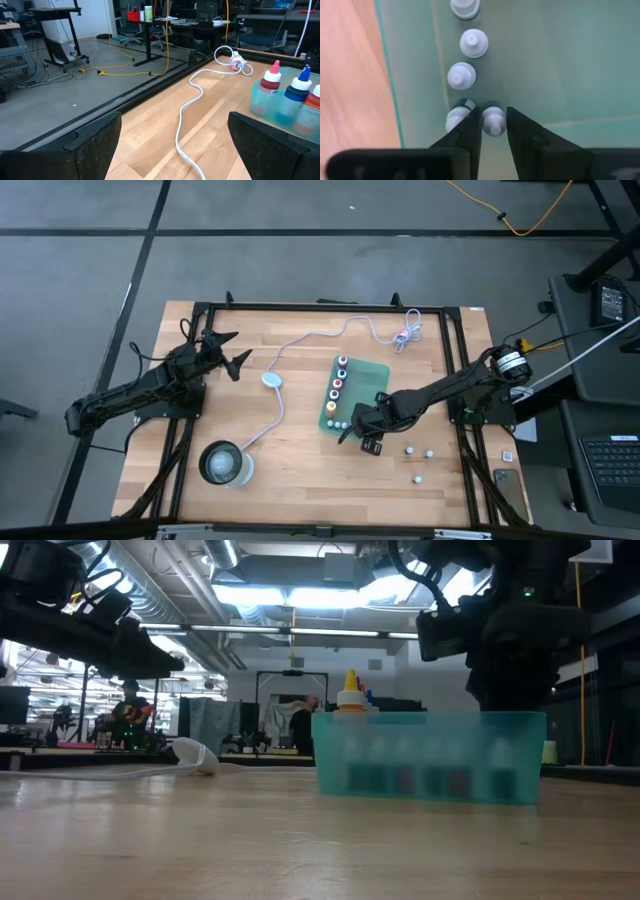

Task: Pick & Place food coloring
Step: Put the small brown food coloring bottle into the green bin, then put the small light green food coloring bottle into the green bin

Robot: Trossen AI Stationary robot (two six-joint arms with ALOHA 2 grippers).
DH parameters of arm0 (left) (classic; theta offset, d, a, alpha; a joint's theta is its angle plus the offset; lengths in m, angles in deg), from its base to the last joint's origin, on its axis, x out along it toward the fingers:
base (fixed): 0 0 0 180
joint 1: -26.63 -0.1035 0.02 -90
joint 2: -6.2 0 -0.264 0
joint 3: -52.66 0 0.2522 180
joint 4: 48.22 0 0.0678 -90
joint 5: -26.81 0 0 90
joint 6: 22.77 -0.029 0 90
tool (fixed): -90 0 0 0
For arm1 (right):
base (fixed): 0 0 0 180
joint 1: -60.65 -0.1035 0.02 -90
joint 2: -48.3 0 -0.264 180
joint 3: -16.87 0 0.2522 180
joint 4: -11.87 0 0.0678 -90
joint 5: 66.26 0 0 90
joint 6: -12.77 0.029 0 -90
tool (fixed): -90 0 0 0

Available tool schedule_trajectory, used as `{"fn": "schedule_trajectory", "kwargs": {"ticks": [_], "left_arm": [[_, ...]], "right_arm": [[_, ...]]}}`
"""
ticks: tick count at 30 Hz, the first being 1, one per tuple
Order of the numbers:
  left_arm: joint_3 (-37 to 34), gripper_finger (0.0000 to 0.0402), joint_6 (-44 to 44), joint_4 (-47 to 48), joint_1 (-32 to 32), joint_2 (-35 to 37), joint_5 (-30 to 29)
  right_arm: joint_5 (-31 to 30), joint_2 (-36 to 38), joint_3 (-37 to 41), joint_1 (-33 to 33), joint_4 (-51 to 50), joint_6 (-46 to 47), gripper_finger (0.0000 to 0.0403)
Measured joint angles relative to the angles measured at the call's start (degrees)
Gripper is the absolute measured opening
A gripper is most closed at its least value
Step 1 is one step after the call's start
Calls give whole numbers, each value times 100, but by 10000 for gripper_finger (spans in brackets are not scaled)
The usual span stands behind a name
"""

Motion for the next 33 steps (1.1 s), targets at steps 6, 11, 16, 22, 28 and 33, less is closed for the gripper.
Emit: {"fn": "schedule_trajectory", "kwargs": {"ticks": [6, 11, 16, 22, 28, 33], "left_arm": [[2, 361, 0, 0, 0, -1, 0], [1, 361, 0, 0, 0, -2, 1], [1, 361, 0, 0, 0, -1, 0], [2, 361, 0, 0, 0, -2, 0], [2, 361, 0, 0, 0, -2, 0], [2, 361, 0, 0, 0, -2, 0]], "right_arm": [[0, 0, -3, 2, -13, 109, 114], [0, 140, -3, 2, -51, 229, 121], [-62, 366, -6, 2, -76, 260, 123], [-195, 629, -216, 2, -350, 273, 123], [-312, 936, -723, 0, -750, 619, 129], [-495, 1040, -1274, -2, -1690, 1448, 179]]}}
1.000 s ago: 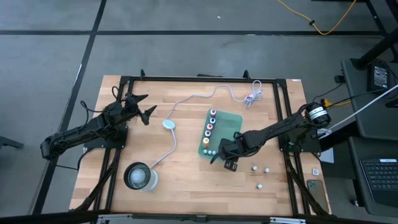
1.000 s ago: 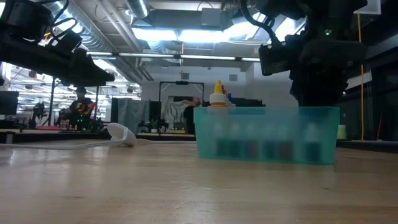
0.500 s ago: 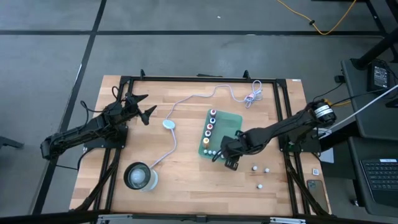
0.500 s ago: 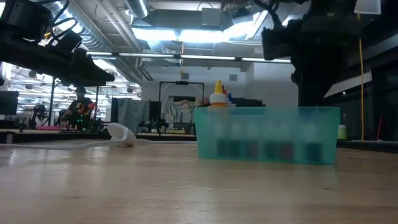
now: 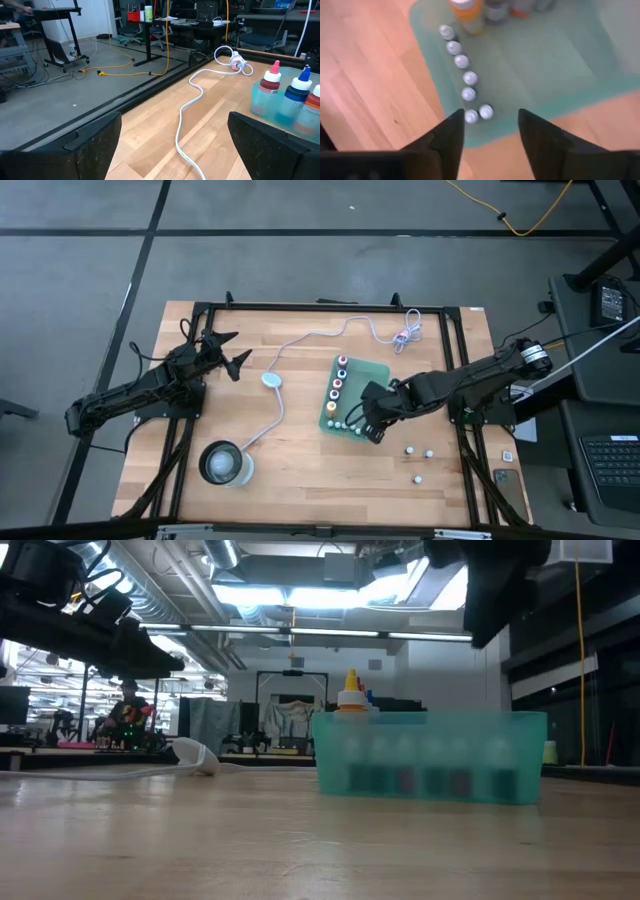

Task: Pick & Place food coloring
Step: Put the small light green food coloring bottle into the green bin

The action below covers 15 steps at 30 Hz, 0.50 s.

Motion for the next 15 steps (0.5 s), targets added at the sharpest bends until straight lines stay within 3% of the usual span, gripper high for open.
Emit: {"fn": "schedule_trajectory", "kwargs": {"ticks": [7, 15], "left_arm": [[0, 361, 0, 0, 0, 1, 0], [-2, 361, 0, 0, 0, 1, 0]], "right_arm": [[28, 0, -512, -275, -1138, 1085, 248], [157, 50, -117, -775, -1260, 1933, 257]]}}
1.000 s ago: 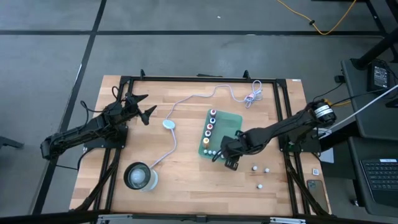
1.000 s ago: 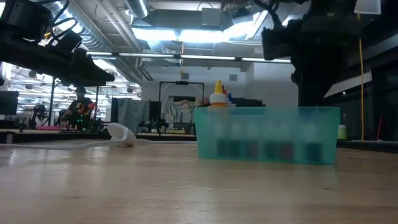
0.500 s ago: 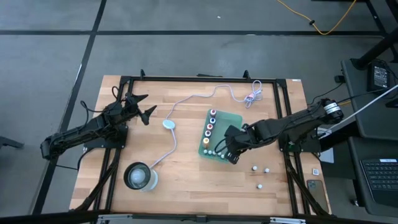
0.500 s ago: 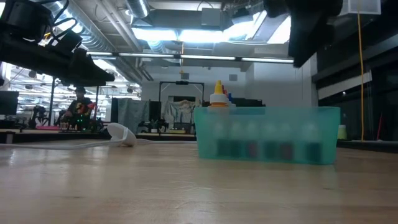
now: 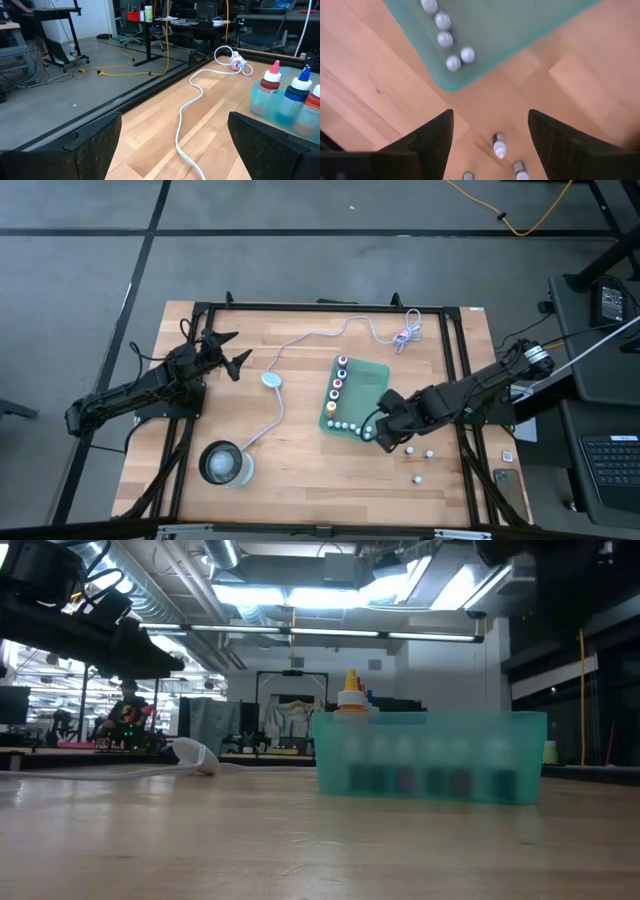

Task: Pick & Place food coloring
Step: Put the small light green food coloring bottle into the green bin

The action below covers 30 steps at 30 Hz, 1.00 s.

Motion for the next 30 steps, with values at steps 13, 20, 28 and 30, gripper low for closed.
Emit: {"fn": "schedule_trajectory", "kwargs": {"ticks": [13, 20, 28, 30], "left_arm": [[-1, 361, 0, 0, 0, 0, 0], [0, 361, -1, 0, 0, -1, 1], [-1, 361, 0, 0, 0, 1, 0], [-1, 361, 0, 0, 0, 2, 0]], "right_arm": [[582, 178, 1390, -655, 820, 1095, 257], [701, 177, 2000, -885, 1665, 1299, 257], [747, 162, 2483, -1092, 2185, 1522, 257], [792, 158, 2532, -1098, 2267, 1522, 257]]}}
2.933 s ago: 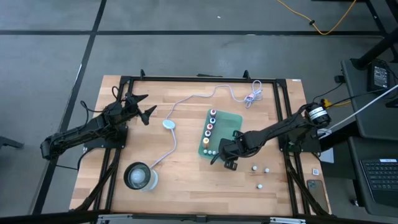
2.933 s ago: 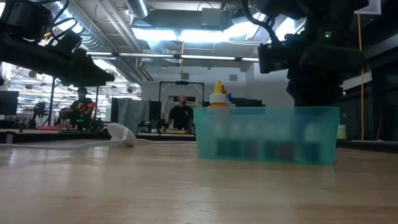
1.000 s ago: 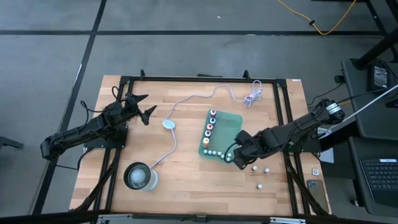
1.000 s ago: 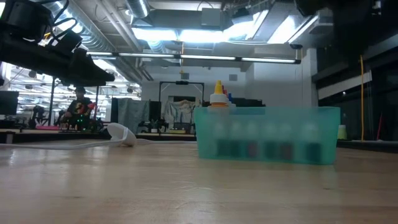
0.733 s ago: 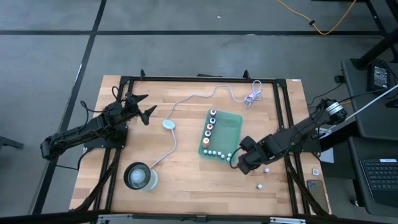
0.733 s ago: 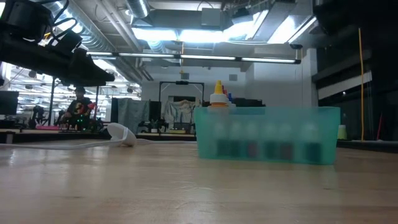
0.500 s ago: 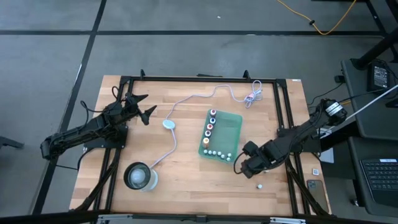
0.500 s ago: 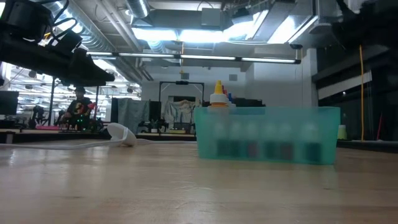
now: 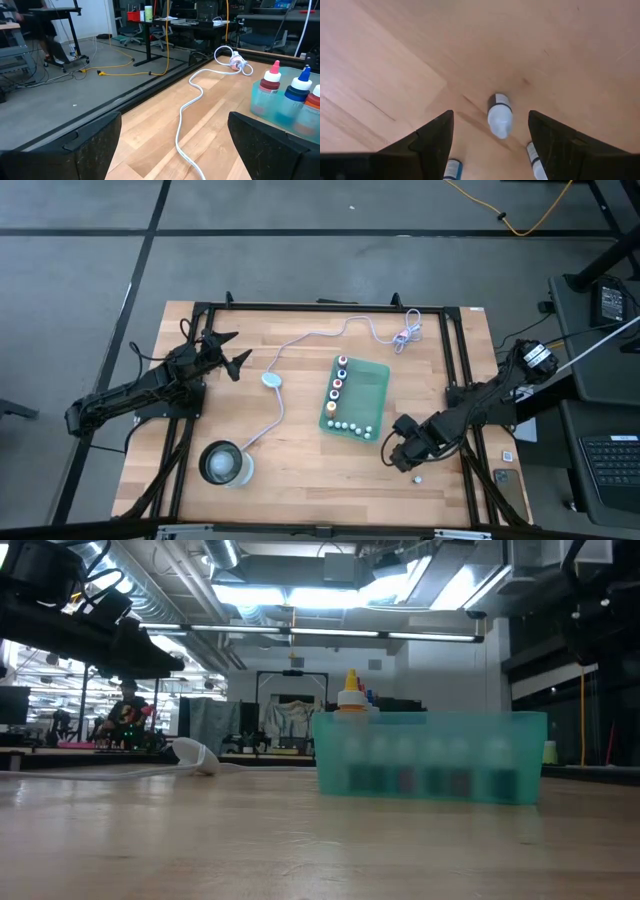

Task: Pick & Place food coloring
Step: Put the small light green food coloring bottle into the green bin

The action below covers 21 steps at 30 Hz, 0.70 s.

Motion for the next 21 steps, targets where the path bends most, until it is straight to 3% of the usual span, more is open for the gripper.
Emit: {"fn": "schedule_trajectory", "kwargs": {"ticks": [6, 21], "left_arm": [[2, 361, 0, 0, 0, 0, 0], [2, 361, 0, 0, 0, -2, 0]], "right_arm": [[-27, 0, 1, -15, 0, -72, 245], [54, 0, 1, -13, 0, -90, 102]]}}
